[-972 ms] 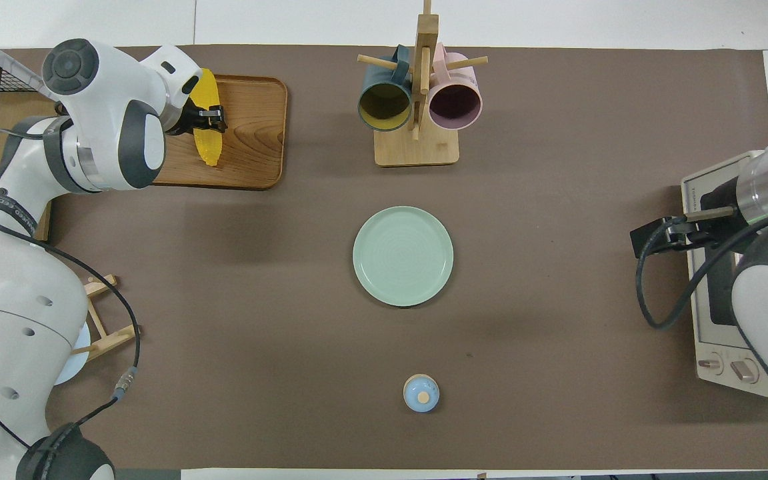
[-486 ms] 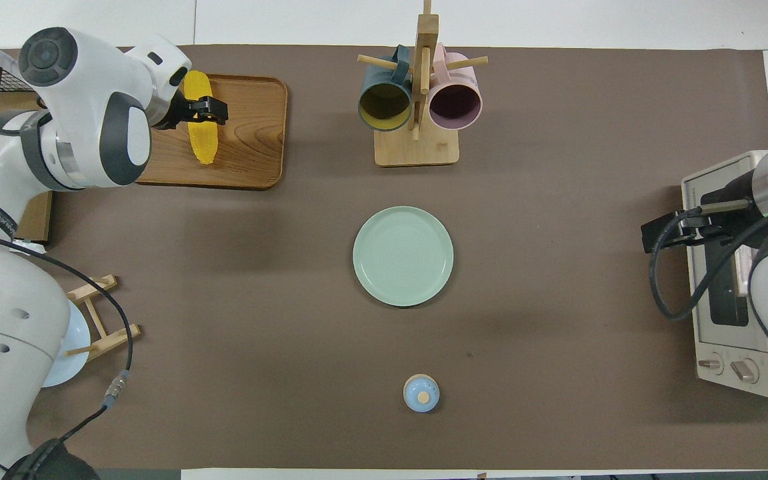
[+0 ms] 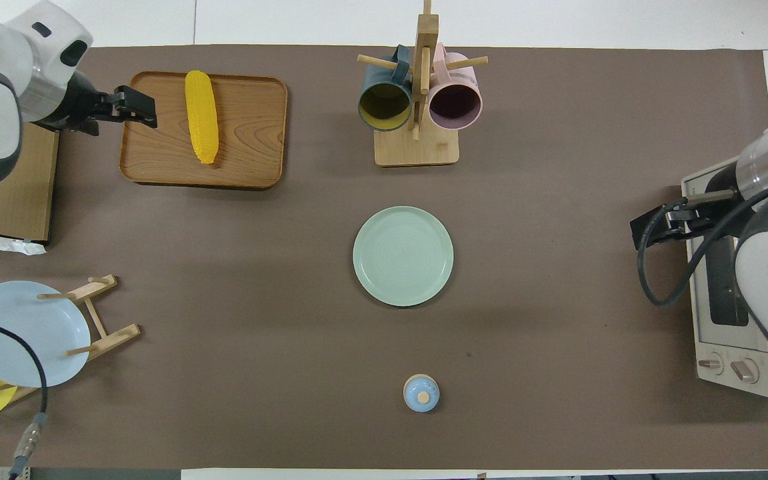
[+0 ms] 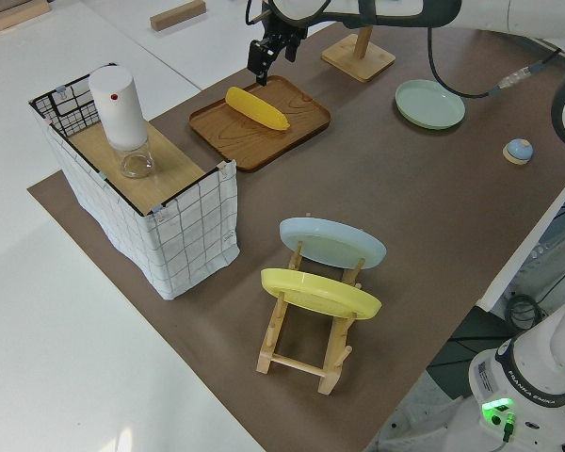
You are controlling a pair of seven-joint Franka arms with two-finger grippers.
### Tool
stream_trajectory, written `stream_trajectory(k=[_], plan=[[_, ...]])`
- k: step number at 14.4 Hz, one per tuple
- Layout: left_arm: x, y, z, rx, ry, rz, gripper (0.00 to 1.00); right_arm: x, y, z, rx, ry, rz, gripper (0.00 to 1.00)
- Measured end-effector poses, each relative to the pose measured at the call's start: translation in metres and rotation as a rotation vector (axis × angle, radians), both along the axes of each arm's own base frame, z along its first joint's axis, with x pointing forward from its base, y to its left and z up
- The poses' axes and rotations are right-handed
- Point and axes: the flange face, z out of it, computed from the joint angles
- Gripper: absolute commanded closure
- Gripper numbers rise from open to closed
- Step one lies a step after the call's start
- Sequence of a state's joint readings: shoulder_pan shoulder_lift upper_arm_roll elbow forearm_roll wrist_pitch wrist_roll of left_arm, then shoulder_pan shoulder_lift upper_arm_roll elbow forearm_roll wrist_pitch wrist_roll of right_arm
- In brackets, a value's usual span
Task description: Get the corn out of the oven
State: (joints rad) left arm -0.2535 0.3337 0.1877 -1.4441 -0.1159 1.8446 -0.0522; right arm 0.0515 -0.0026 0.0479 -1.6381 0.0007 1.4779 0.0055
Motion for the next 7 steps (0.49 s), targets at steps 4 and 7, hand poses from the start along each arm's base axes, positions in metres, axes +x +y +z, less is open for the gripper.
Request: stream_trajectory(k=[4,7], plan=[[-0.051,0.013,0.069,0.035,0.077,-0.014,0.00,0.001,-0.008,0.004,0.000,-0.007,-0.015,0.00],[-0.084,0.022,0.101,0.030,0.134,-0.011,0.00,0.000,-0.014,0.008,0.000,-0.009,-0.026,0.00]])
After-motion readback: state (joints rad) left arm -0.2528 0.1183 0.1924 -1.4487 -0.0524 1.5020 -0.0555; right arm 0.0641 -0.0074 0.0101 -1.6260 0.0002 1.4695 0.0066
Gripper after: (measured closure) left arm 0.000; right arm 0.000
